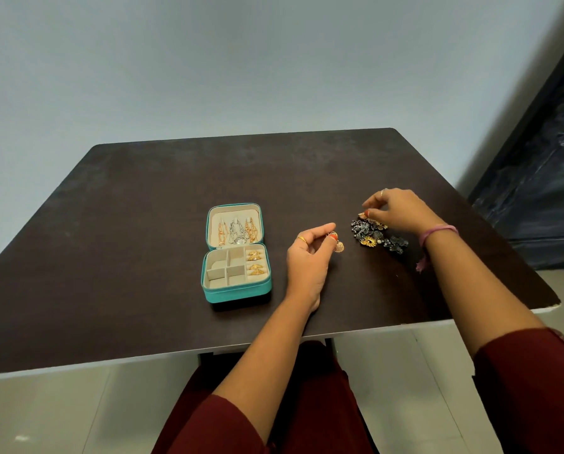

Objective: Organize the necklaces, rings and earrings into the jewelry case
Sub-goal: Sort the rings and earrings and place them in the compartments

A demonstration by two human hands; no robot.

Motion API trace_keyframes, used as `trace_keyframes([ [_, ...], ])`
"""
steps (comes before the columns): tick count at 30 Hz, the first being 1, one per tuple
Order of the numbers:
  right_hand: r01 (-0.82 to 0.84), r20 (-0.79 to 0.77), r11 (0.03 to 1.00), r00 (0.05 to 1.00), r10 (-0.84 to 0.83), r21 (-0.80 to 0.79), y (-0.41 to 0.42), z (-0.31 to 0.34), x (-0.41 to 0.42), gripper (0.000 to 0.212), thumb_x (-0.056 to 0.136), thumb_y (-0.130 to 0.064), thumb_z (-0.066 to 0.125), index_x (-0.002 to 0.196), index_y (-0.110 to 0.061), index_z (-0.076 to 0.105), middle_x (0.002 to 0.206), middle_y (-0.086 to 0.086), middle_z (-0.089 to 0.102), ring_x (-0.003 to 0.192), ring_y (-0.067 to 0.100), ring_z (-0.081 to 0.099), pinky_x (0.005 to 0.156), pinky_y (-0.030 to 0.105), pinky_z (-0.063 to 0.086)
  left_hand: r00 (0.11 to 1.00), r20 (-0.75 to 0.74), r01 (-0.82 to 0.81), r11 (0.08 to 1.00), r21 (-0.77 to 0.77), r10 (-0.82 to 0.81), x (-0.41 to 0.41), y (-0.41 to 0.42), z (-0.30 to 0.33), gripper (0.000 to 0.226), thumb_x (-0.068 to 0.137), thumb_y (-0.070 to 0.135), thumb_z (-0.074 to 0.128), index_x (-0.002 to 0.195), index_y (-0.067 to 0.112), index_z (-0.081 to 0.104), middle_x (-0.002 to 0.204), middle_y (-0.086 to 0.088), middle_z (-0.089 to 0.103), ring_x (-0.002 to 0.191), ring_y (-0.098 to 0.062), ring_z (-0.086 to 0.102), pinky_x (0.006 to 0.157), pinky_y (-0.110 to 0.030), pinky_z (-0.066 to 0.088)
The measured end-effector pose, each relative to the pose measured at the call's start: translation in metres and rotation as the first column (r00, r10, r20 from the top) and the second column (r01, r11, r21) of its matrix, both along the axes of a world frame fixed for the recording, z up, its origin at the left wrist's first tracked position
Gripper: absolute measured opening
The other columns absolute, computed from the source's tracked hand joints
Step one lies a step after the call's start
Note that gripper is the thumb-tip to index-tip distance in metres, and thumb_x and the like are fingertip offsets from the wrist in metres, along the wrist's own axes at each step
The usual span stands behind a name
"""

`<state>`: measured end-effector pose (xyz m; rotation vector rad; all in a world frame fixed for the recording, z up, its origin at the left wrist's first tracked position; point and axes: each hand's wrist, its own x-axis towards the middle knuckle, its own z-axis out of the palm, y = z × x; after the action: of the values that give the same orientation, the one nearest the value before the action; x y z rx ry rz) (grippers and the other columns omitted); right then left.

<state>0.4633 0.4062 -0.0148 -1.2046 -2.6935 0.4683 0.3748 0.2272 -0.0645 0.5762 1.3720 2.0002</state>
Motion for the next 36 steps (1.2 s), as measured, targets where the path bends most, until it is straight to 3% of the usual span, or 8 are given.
trace_keyframes([
  [3,-0.010,0.152,1.000,0.988,0.006,0.026,0.002,0.005,-0.007,0.014,0.090,-0.039,0.060,0.101,-0.033,0.067,0.097,-0.011,0.066,0.099,0.013,0.057,0.094,0.040,0.040,1.000,-0.011,0.008,1.000,0.004,-0.008,-0.001,0.000,0.001,0.020,0.087,-0.001,0.062,0.104,0.009,0.068,0.087,0.002,0.070,0.076,-0.001,0.065,0.075,-0.012,0.047],
  [7,-0.020,0.204,0.998,0.979,0.009,0.053,0.006,0.006,-0.010,0.009,0.091,-0.032,0.059,0.091,-0.030,0.068,0.094,-0.008,0.067,0.100,0.017,0.059,0.094,0.041,0.041,0.998,-0.068,0.005,0.999,-0.042,-0.008,-0.001,0.000,0.000,0.019,0.088,0.004,0.062,0.100,0.017,0.070,0.088,0.005,0.070,0.076,-0.001,0.063,0.072,-0.011,0.046],
  [9,-0.012,0.131,1.000,0.991,0.010,0.012,0.010,0.004,-0.008,0.009,0.091,-0.030,0.059,0.085,-0.029,0.066,0.088,-0.008,0.065,0.097,0.018,0.059,0.092,0.040,0.044,0.996,-0.083,0.006,0.999,-0.053,-0.010,0.000,0.000,0.000,0.021,0.089,0.005,0.060,0.095,0.022,0.071,0.086,0.006,0.069,0.072,0.000,0.060,0.069,-0.011,0.045],
  [13,0.021,-0.184,0.987,0.982,-0.051,-0.161,0.015,0.001,0.000,0.010,0.091,-0.024,0.061,0.083,-0.020,0.065,0.091,-0.001,0.068,0.091,0.018,0.062,0.085,0.033,0.047,0.993,-0.117,0.012,0.998,-0.058,-0.018,0.000,0.000,0.001,0.026,0.090,0.006,0.059,0.091,0.029,0.071,0.095,0.000,0.069,0.069,0.004,0.058,0.068,-0.011,0.044],
  [20,-0.101,-0.583,0.823,0.754,-0.304,-0.559,-0.001,-0.003,0.009,0.002,0.093,-0.015,0.059,0.094,-0.014,0.059,0.100,0.011,0.068,0.077,0.010,0.070,0.068,0.022,0.054,0.991,-0.132,0.012,0.998,-0.054,-0.019,0.001,-0.001,0.001,0.027,0.090,0.005,0.057,0.092,0.030,0.070,0.107,-0.014,0.067,0.071,0.001,0.060,0.068,-0.010,0.043],
  [27,-0.239,-0.663,0.687,0.594,-0.456,-0.686,-0.029,0.003,0.014,0.003,0.092,-0.007,0.058,0.093,-0.010,0.058,0.091,0.010,0.069,0.073,0.011,0.072,0.063,0.019,0.057,0.992,-0.116,0.041,0.998,-0.045,-0.046,0.000,-0.001,-0.001,0.024,0.088,0.001,0.061,0.095,0.022,0.071,0.105,-0.017,0.065,0.069,-0.002,0.059,0.069,-0.011,0.045],
  [31,-0.322,-0.683,0.621,0.513,-0.520,-0.715,-0.055,0.003,0.013,0.010,0.087,-0.002,0.063,0.093,-0.009,0.059,0.085,0.006,0.075,0.075,0.013,0.072,0.064,0.019,0.057,0.994,-0.094,0.060,0.998,-0.037,-0.063,0.000,-0.002,-0.003,0.023,0.084,0.002,0.068,0.104,0.011,0.070,0.088,-0.007,0.067,0.070,-0.003,0.061,0.069,-0.014,0.047],
  [36,-0.415,-0.658,0.511,0.492,-0.570,-0.753,-0.090,-0.003,0.007,0.017,0.084,-0.001,0.065,0.099,-0.007,0.059,0.089,0.009,0.075,0.078,0.016,0.072,0.064,0.022,0.058,0.997,-0.059,0.053,0.999,0.000,-0.053,-0.002,-0.004,-0.003,0.021,0.083,0.010,0.072,0.104,0.008,0.071,0.100,-0.009,0.070,0.084,-0.010,0.065,0.075,-0.022,0.052],
])
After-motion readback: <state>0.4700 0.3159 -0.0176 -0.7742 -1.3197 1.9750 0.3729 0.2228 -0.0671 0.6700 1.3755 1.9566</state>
